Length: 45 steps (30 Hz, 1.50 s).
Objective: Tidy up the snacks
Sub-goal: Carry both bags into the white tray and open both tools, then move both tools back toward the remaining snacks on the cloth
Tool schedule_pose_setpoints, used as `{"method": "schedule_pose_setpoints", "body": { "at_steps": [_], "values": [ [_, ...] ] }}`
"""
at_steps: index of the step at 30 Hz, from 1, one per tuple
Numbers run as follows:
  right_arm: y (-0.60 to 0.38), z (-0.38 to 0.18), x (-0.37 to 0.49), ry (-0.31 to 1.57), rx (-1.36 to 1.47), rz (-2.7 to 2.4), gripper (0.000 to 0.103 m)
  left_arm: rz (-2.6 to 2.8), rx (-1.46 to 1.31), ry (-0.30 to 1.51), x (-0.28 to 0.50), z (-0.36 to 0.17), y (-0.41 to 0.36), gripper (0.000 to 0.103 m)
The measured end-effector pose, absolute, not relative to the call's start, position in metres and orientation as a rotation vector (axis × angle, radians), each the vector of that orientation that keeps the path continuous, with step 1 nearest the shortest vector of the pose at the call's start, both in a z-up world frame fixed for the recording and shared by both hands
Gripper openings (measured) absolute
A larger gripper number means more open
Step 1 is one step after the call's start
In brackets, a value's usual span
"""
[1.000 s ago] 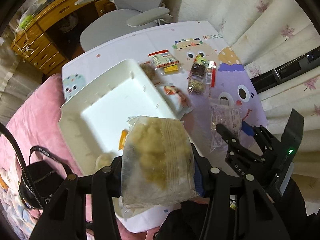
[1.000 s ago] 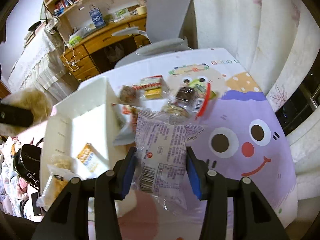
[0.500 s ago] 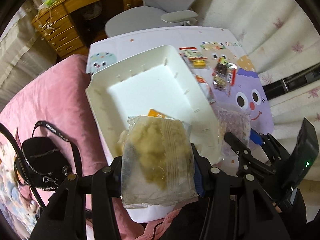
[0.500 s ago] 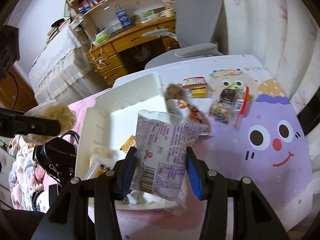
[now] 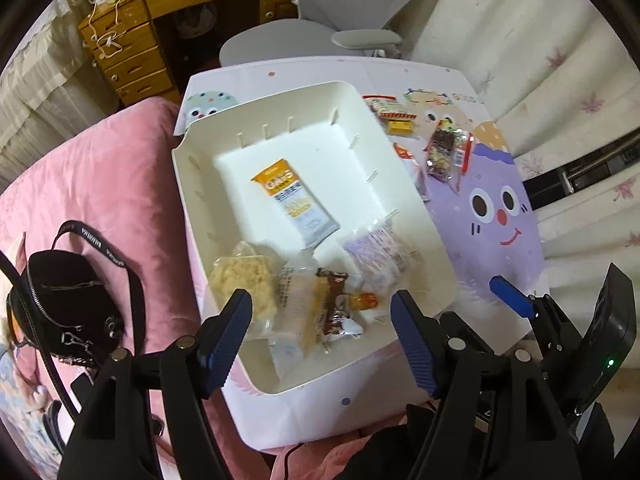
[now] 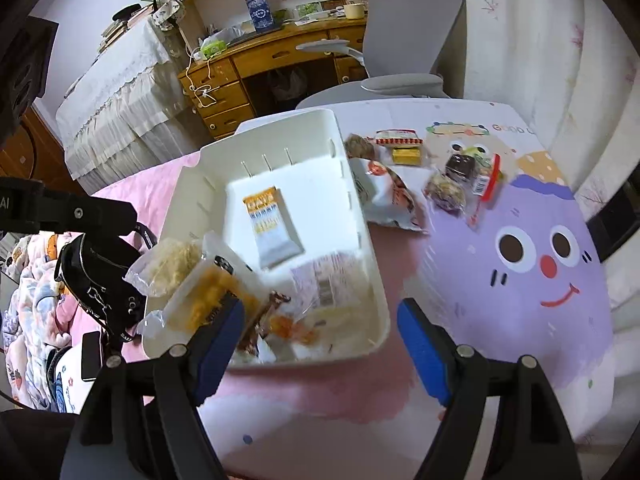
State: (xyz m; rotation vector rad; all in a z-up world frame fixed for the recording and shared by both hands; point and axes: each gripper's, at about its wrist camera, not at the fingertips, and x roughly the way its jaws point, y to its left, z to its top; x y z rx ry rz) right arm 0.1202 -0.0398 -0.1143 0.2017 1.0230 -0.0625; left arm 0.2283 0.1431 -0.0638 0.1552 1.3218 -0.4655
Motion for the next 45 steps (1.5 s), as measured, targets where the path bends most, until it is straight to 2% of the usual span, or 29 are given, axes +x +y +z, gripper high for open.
{"method": "schedule_pose_setpoints", "body": {
  "at_steps": [5,8,24,36,39,45],
  "values": [
    [-0.051,-0.110,0.110,1.032,0.207,-0.081,0.079,-0.487,0.127,1.260,0.212,-0.059,0.135,0.074],
    [-0.061,-0.109,0.107,1.029,0.211,-0.087,0.079,-0.470,0.110,1.207,0.201,-0.055,0.131,0.082],
    [-0.162,-0.092,0.102,1.007,0.133,0.031,0.079,-0.374,-0.044,1.153,0.166,-0.046,0.029,0.083],
    [-0.231,-0.098,0.095,1.012,0.037,0.179,0.079,-0.263,-0.183,1.166,0.137,-0.066,-0.044,0.084],
    [-0.244,-0.099,0.098,1.000,0.055,0.187,0.079,-0.239,-0.189,1.158,0.137,-0.064,-0.053,0.089],
    [-0.263,-0.101,0.108,0.974,0.098,0.199,0.079,-0.193,-0.186,1.162,0.153,-0.065,-0.068,0.090]
  ]
}}
